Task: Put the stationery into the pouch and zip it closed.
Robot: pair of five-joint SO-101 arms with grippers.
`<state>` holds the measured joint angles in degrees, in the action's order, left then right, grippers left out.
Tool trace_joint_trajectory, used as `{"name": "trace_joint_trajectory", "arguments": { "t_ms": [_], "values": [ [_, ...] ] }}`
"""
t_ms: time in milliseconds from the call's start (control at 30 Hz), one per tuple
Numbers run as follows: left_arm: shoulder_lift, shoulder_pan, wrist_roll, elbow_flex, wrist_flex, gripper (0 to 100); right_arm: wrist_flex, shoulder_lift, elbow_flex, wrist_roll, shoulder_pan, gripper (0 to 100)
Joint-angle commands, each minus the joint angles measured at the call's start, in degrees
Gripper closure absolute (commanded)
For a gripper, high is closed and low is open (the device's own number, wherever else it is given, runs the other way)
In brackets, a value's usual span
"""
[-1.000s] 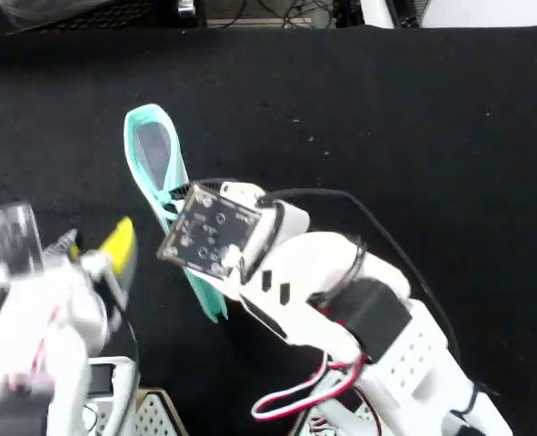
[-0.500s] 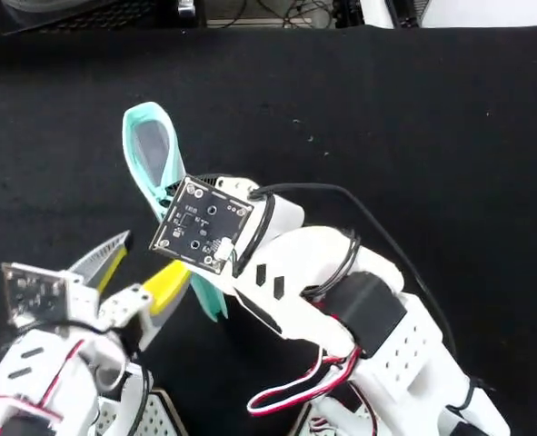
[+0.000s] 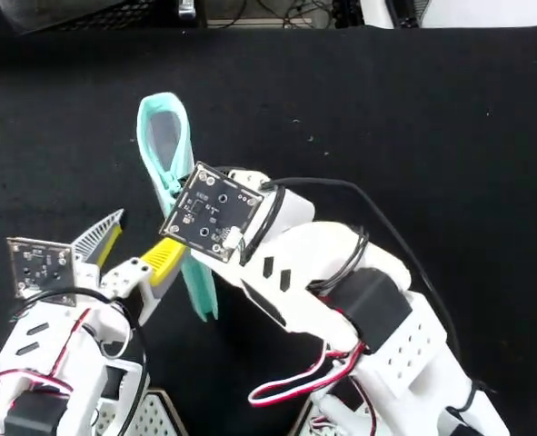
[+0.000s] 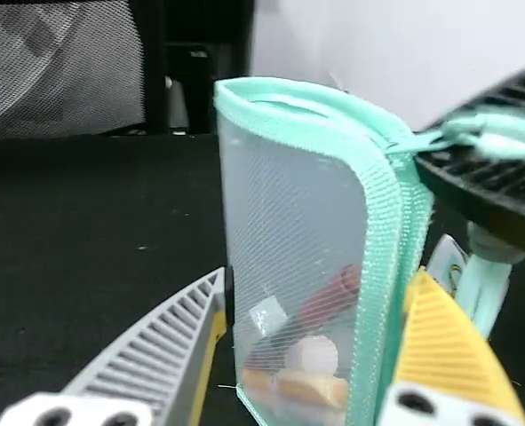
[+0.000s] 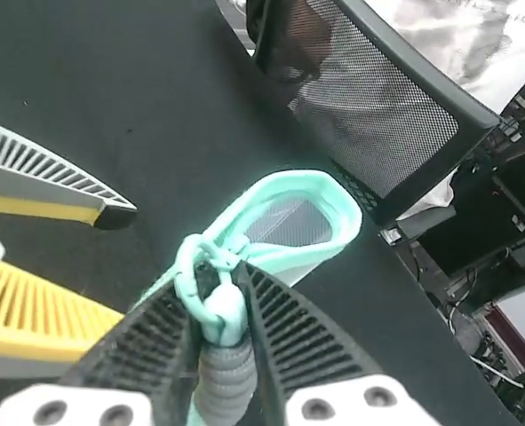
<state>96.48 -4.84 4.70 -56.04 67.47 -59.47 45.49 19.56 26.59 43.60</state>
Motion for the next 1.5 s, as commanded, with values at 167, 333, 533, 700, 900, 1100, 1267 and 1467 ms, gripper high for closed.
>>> {"name": "trace_joint_trajectory", "arguments": {
  "t_ms": [167,333,533,700,900,1100,1267,1467],
  "values": [
    [-1.4,-2.9,-0.3,5.2,-4.8,69,-3.3,0.3,-1.7,0.6,-0.8,98.6],
    [-1.5,-3.2,-0.2,-1.2,-10.3,69,-5.0,1.8,-1.7,0.6,-0.8,98.6],
    [-1.0,-2.8,-0.2,-5.0,-10.1,69,-5.2,5.1,-1.6,0.6,-0.9,98.6],
    [-0.9,-2.8,-0.3,-0.5,-1.6,69,-5.3,5.8,-1.5,0.6,-1.0,98.6],
    [-0.8,-2.8,-0.7,8.1,9.7,69,-5.3,5.8,-1.4,0.4,-0.8,98.6],
    [-0.8,0.8,-0.7,9.1,13.3,69,-8.9,5.6,-1.5,0.4,2.5,98.6],
    [0.0,5.1,-0.4,12.1,14.8,68,-9.1,5.5,-1.5,0.3,4.7,98.6],
    [6.7,4.4,-0.4,16.9,18.1,68,-8.7,5.5,-1.5,0.4,4.7,98.6]
  ]
}}
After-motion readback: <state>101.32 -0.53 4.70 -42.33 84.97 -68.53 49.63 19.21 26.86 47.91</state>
